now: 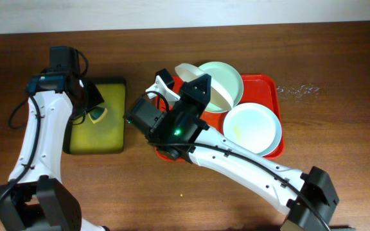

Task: Clean dirty plates on tray and stack at the side

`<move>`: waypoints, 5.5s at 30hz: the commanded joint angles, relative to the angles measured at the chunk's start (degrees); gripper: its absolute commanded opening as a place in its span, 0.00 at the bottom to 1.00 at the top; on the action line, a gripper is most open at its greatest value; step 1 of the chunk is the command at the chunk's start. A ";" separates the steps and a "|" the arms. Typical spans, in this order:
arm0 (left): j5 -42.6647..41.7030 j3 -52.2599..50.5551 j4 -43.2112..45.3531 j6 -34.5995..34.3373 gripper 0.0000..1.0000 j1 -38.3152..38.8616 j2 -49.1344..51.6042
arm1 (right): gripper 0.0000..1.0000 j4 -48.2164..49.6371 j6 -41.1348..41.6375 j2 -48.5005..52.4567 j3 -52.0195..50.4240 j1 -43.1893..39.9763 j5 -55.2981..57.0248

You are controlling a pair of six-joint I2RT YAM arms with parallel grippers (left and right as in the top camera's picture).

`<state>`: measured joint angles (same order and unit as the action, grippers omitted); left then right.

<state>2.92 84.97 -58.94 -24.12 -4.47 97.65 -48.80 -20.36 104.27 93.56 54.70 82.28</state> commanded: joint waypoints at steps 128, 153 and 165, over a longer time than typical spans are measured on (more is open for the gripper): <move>-0.17 -3.30 5.38 -0.68 0.00 -0.20 -0.85 | 0.04 -14.97 24.09 28.87 16.15 -43.04 -109.07; 2.64 -18.53 29.94 -0.70 0.00 -0.20 2.49 | 0.04 -9.27 33.40 28.98 2.86 -32.96 -96.65; 2.45 -17.03 29.40 0.24 0.00 -0.20 10.69 | 0.04 -7.50 33.55 28.98 2.75 -33.00 -96.61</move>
<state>4.93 66.70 -27.99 -24.27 -4.58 108.55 -57.23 13.06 129.80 98.91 20.29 -16.58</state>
